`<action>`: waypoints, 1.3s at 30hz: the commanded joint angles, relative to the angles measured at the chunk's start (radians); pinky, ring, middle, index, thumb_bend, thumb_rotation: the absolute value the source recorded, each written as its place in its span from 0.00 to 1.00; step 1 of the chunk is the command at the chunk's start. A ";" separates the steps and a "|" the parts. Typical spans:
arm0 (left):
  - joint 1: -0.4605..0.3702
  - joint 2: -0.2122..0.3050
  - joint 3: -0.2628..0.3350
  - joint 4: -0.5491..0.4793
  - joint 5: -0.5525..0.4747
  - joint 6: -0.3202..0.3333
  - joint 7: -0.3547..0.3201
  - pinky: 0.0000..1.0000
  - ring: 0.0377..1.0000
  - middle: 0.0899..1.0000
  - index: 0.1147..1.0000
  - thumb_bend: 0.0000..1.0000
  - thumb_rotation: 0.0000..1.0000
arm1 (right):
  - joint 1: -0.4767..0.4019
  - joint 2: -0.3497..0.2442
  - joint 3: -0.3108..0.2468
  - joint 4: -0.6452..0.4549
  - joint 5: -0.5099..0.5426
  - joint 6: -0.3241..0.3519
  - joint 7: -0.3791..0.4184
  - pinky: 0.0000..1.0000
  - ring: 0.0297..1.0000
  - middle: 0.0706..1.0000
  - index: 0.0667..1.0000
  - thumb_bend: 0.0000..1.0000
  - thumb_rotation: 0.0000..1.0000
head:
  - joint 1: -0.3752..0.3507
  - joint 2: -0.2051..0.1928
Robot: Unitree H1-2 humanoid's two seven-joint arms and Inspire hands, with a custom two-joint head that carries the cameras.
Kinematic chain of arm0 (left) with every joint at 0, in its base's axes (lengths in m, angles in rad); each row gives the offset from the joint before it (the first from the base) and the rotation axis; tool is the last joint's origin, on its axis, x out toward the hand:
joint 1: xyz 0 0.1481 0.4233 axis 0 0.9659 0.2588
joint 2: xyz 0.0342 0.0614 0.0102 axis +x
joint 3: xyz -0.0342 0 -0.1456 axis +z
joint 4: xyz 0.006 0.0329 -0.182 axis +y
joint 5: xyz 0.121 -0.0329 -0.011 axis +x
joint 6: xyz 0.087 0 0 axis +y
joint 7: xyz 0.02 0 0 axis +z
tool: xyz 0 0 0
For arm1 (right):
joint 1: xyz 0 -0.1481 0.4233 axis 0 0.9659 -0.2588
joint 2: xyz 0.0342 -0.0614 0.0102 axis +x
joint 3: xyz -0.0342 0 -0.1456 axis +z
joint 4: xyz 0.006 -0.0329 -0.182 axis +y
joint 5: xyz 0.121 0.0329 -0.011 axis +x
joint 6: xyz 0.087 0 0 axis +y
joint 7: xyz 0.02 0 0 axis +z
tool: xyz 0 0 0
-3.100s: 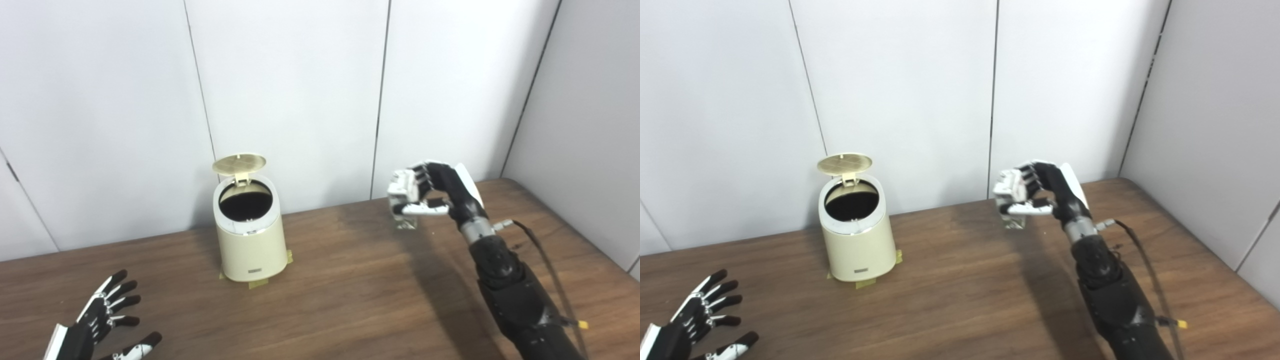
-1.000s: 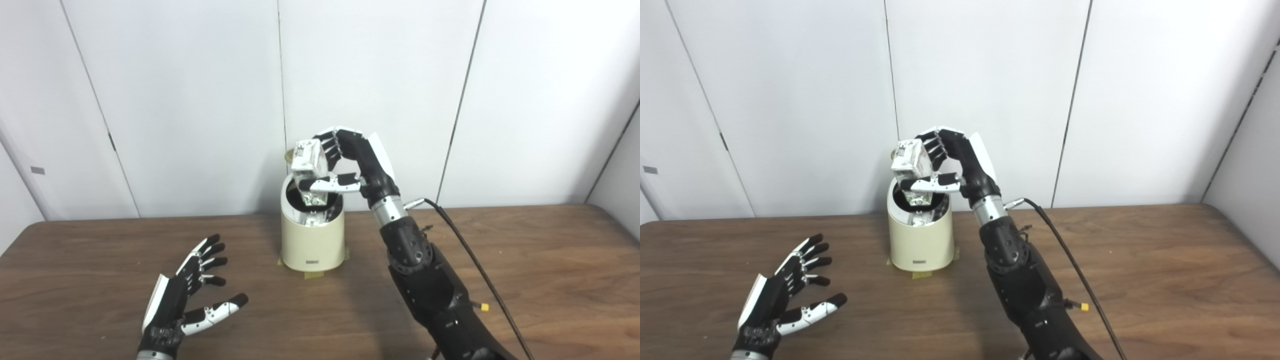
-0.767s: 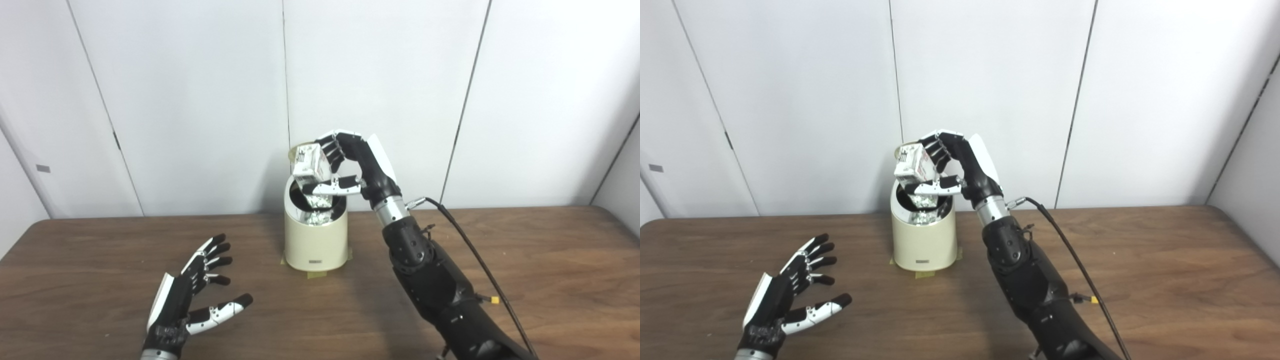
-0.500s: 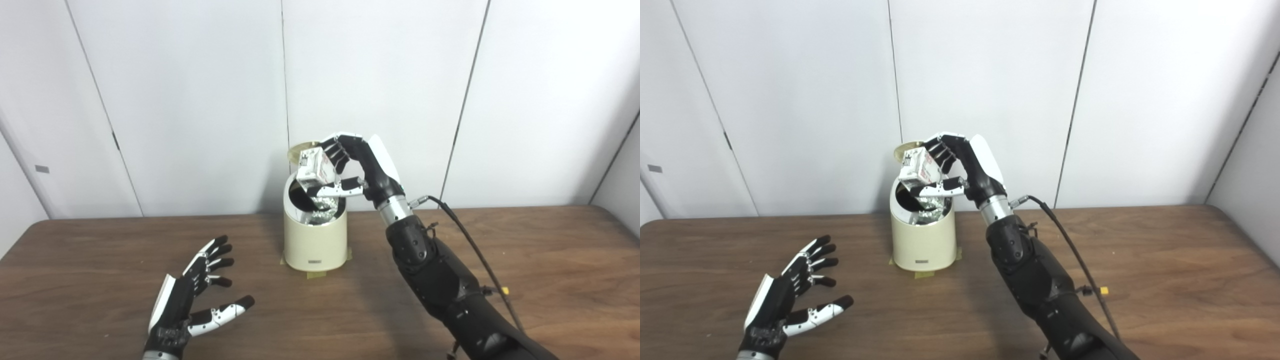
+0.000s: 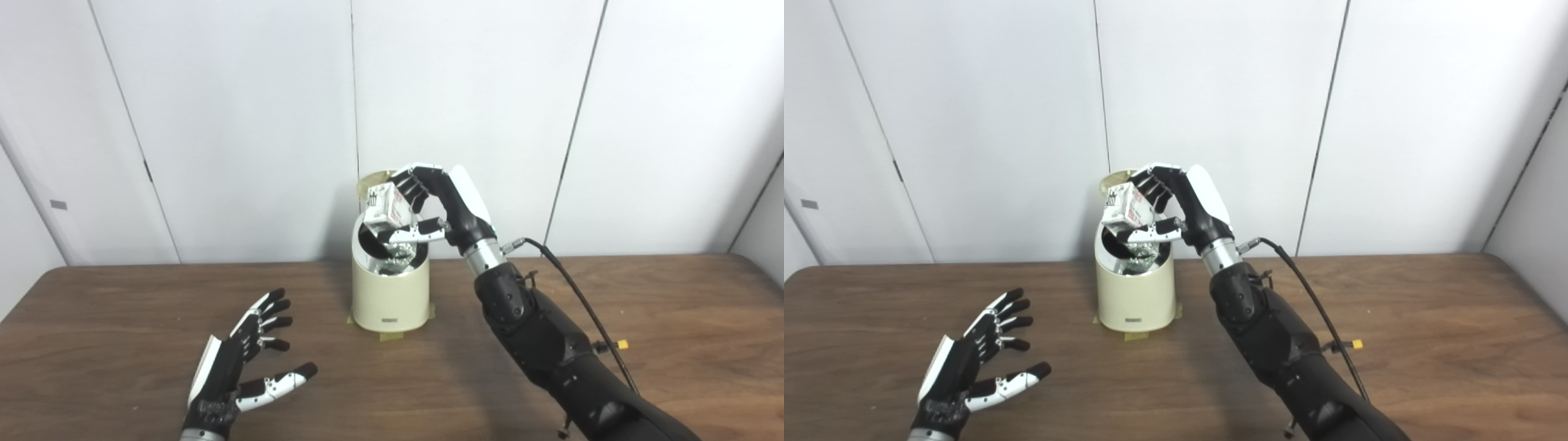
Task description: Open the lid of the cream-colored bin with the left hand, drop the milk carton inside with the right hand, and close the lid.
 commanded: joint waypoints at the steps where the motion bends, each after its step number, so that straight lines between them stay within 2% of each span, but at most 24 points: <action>1: 0.011 -0.009 -0.006 -0.020 -0.002 -0.012 0.005 0.64 0.80 0.86 0.90 0.73 0.09 | -0.077 -0.019 -0.002 -0.016 0.004 -0.036 -0.030 0.32 0.39 0.43 0.49 0.52 0.00 | 0.003 0.004; 10: 0.009 -0.009 -0.008 -0.013 0.008 -0.017 0.012 0.64 0.80 0.86 0.90 0.74 0.10 | -0.070 -0.024 0.061 -0.007 0.010 -0.036 -0.052 0.35 0.40 0.44 0.47 0.52 0.00 | 0.010 0.006; 18: 0.009 -0.012 -0.009 -0.014 0.010 -0.021 0.014 0.62 0.78 0.85 0.89 0.74 0.09 | -0.060 -0.020 0.085 0.015 -0.001 -0.036 -0.056 0.36 0.41 0.45 0.46 0.52 0.00 | 0.012 0.009; 27: 0.009 -0.016 -0.012 -0.020 0.011 -0.012 0.014 0.63 0.78 0.85 0.89 0.74 0.10 | -0.060 -0.016 0.146 0.045 -0.006 -0.036 -0.106 0.34 0.39 0.45 0.47 0.52 0.00 | 0.019 0.013; 39: 0.011 -0.022 -0.014 -0.024 0.009 -0.006 0.014 0.62 0.78 0.85 0.89 0.74 0.10 | -0.057 -0.002 0.171 0.067 -0.002 -0.036 -0.126 0.36 0.40 0.45 0.46 0.52 0.00 | 0.028 0.015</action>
